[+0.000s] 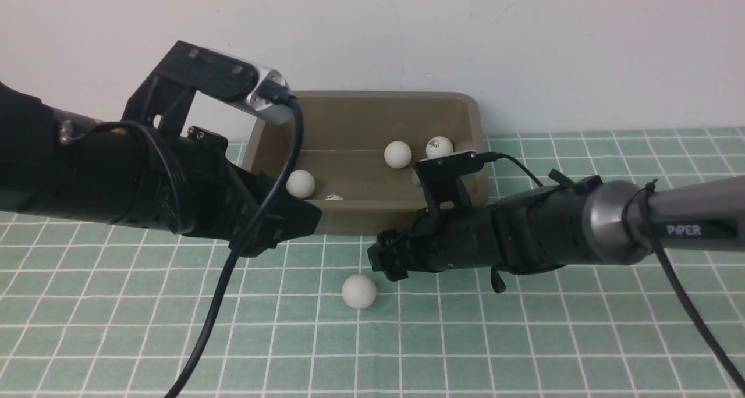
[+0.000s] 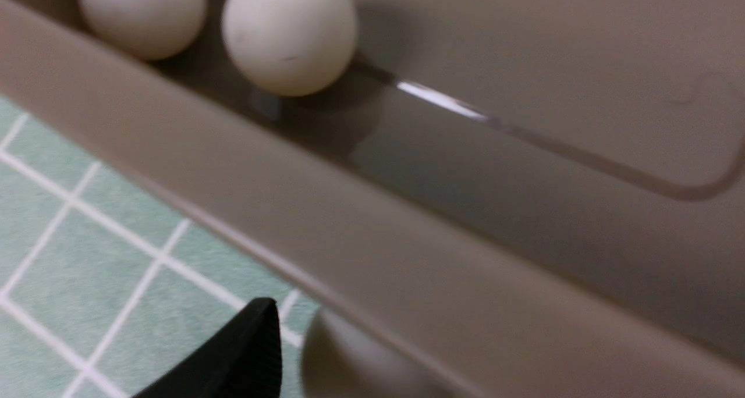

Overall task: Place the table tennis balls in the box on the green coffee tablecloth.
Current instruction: 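Reach for and grasp a ping pong ball on the table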

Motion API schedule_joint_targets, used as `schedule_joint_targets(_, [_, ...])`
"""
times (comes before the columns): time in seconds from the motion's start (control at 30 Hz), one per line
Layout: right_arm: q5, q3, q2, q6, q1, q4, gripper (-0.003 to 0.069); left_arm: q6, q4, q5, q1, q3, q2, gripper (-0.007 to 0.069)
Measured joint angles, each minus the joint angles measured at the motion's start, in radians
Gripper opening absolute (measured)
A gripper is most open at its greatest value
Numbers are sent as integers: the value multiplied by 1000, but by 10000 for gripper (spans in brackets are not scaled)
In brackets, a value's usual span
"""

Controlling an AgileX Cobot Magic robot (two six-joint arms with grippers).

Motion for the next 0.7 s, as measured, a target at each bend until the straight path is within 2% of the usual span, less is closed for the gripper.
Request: schedule_joint_targets(0.7, [21,0,0,0,0,0,439,0,0,0,0,0,0,468])
